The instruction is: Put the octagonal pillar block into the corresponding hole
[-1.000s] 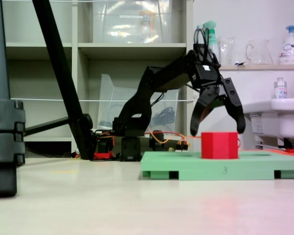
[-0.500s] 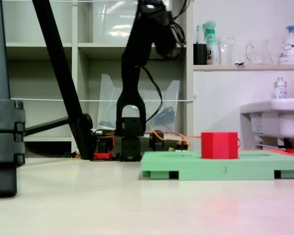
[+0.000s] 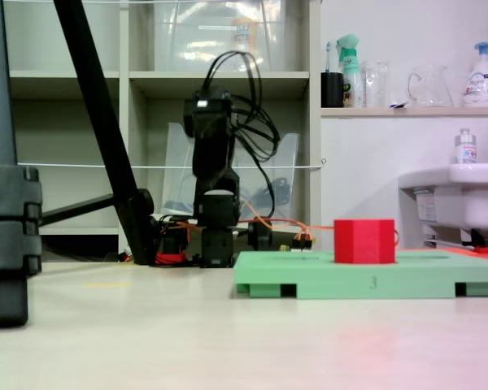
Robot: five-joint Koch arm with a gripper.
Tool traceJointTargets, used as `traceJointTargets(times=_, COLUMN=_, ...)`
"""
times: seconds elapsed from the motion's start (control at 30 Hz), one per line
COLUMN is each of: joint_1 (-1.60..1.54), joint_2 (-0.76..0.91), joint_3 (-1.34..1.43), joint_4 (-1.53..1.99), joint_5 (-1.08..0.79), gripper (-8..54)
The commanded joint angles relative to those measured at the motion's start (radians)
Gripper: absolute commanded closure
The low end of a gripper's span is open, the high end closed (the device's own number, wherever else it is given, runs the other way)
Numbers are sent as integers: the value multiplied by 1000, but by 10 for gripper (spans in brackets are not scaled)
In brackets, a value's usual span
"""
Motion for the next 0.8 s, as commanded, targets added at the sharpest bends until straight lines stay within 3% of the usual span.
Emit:
traceJointTargets(times=0.0, joint_1=20, joint_2=86, joint_3=48, joint_4=-38, joint_5=-6, gripper=8)
traceJointTargets(times=0.13, joint_1=17, joint_2=84, joint_3=268, joint_4=-219, joint_5=-6, gripper=3)
traceJointTargets(times=0.23, joint_1=15, joint_2=81, joint_3=509, joint_4=-569, joint_5=-6, gripper=8)
traceJointTargets(times=0.47, joint_1=8, joint_2=81, joint_3=904, joint_4=-1085, joint_5=-6, gripper=76)
traceJointTargets(times=0.7, joint_1=5, joint_2=77, joint_3=934, joint_4=-907, joint_5=-6, gripper=76)
traceJointTargets(times=0.77, joint_1=0, joint_2=77, joint_3=934, joint_4=-868, joint_5=0, gripper=104)
